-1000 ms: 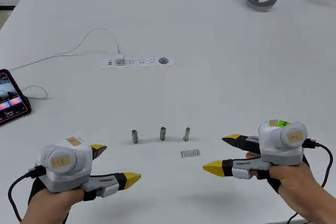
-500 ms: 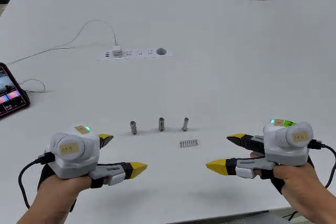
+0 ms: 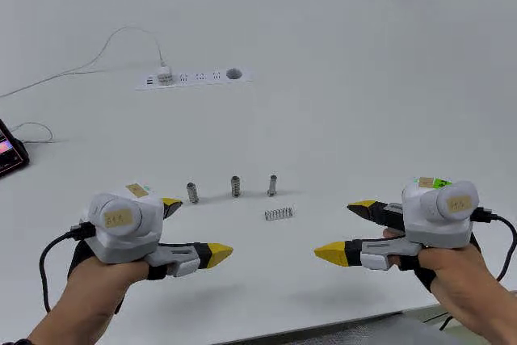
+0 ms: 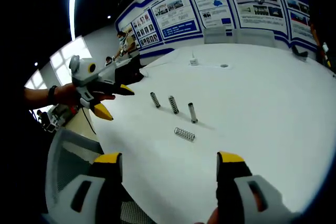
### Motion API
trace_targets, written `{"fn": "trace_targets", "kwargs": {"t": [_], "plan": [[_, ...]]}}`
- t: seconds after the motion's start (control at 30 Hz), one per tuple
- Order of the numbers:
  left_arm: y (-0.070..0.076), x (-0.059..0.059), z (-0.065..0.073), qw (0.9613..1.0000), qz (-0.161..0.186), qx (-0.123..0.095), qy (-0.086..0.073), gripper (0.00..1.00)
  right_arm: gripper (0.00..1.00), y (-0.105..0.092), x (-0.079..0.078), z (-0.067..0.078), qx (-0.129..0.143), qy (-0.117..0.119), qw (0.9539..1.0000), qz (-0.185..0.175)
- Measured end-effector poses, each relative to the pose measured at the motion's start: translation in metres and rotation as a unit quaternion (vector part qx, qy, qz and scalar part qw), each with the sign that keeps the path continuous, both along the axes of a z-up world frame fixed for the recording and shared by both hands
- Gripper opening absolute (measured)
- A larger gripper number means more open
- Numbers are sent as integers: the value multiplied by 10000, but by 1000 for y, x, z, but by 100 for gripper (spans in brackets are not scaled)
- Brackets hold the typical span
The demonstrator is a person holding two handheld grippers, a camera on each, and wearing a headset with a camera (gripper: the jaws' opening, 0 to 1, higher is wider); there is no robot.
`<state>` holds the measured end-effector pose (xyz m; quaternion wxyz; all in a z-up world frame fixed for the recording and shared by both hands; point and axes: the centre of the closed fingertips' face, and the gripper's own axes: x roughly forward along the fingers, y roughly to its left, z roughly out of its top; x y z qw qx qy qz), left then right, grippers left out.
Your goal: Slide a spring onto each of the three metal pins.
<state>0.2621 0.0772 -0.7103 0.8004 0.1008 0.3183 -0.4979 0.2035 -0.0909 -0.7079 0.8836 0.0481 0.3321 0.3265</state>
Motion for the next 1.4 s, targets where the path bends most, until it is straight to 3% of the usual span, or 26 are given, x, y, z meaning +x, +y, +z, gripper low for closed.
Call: {"fn": "trace_targets", "kwargs": {"t": [0.4, 0.9, 1.4], "plan": [[-31, -5, -5, 9993, -364, 7, 33, 76, 76, -8, -8, 0, 53, 15, 9999, -137], [-74, -4, -23, 9929, -1161, 264, -2, 74, 77, -13, -16, -1, 90, 89, 9998, -173], [-112, 1, -44, 9881, -1496, 342, 106, 67, 76, -21, -24, -2, 88, 164, 9996, -203]]}}
